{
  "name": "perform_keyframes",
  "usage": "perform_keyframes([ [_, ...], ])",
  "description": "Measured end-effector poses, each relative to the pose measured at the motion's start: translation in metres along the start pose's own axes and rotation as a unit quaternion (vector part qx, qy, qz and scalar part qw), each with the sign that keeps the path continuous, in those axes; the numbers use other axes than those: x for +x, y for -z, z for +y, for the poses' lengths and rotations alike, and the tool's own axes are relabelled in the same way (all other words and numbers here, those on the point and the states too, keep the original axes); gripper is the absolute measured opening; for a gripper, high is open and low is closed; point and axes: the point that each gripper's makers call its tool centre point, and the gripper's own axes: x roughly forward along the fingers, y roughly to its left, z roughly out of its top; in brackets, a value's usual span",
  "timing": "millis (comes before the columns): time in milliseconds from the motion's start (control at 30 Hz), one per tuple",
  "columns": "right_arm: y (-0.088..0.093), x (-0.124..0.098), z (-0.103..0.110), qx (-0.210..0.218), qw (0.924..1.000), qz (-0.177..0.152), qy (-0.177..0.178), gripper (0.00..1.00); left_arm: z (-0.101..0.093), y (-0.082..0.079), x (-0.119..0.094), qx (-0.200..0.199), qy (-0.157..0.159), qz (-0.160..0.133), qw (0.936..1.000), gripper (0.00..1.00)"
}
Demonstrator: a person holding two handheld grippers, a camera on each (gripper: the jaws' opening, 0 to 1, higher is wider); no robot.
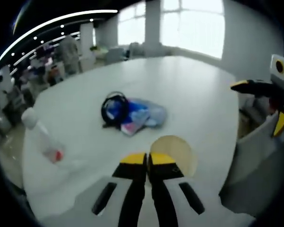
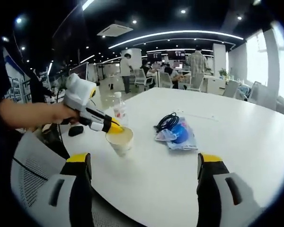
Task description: Arrange the tabletop items into an orderly group along one side of the table until the central work area is clear of visible clutter.
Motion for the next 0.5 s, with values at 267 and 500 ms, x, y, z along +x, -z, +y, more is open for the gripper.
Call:
perform_keyframes([
  [267, 0.002, -0.006, -0.011, -0.006, 0.9998, -0.003, 0.017, 1.0, 0.023, 0.006, 0.009, -0.006, -0.013, 0.014, 0.9998, 0.0],
  [500, 0.001, -0.02, -0.022, -0.055, 0.9977, 0.004, 0.039, 1.0, 0.043, 0.008, 0.016, -0.031, -0.028, 0.017, 0.999, 0.0],
])
